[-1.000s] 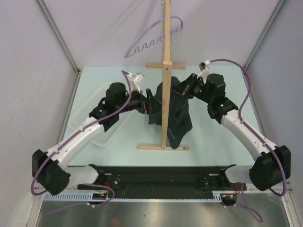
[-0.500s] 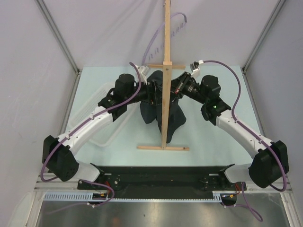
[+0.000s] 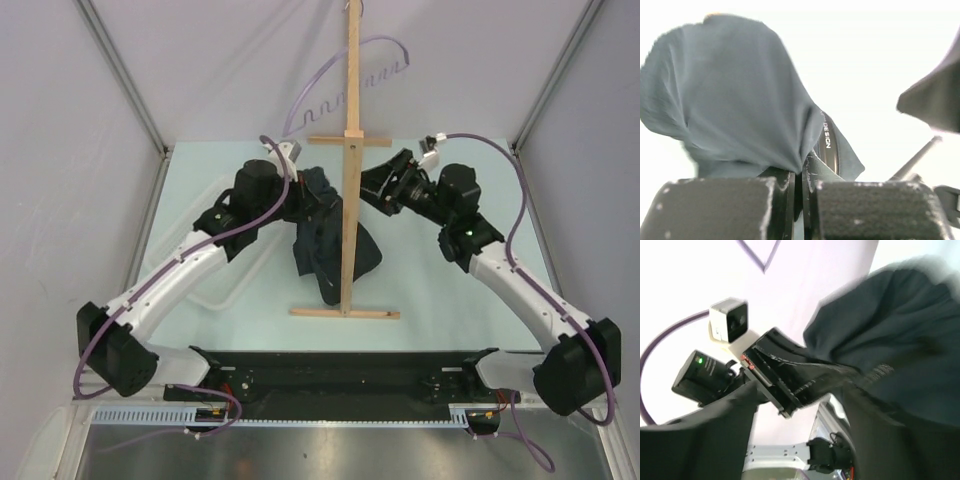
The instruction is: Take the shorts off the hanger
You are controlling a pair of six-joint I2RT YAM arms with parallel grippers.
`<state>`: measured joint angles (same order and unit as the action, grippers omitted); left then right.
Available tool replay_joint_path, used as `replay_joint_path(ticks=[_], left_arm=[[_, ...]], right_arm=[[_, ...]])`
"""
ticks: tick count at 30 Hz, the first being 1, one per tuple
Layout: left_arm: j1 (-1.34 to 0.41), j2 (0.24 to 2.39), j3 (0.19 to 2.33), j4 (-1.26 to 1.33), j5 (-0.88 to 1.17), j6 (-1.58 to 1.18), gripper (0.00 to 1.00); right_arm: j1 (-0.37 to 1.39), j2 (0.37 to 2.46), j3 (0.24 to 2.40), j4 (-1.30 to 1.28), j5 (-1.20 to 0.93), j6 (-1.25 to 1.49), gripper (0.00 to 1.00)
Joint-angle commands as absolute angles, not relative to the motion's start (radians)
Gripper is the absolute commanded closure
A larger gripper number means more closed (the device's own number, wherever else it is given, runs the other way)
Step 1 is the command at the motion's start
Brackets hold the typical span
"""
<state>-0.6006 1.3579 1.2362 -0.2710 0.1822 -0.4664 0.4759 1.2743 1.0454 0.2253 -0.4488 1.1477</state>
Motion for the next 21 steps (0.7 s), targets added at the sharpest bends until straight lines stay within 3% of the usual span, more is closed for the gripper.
replay_joint_path(ticks=[1,4,10,21], left_arm=[[-0.569,1.207,1.321,-0.38,-0.049,-0.351,1.0],[-0.508,1.167,1.382,-0.446,-0.073,-0.315,1.0],[-0.352,1.147,1.502,-0.538,-0.058,-0.296,1.0],[-0.192,1.219,1.577,-0.509,-0.009,-0.308,1.0]], right_arm=[[0.402,1.149,1.08,0.037,-0.398,0.968,0.11],[0.344,1.099,1.071,-0.089,-0.377,0.901,0.02],[0.269,1.063,1.06,-0.279,-0.368,0.759,0.02],[0.268,0.976,0.97,-0.371,-0.322,0.68,0.02]])
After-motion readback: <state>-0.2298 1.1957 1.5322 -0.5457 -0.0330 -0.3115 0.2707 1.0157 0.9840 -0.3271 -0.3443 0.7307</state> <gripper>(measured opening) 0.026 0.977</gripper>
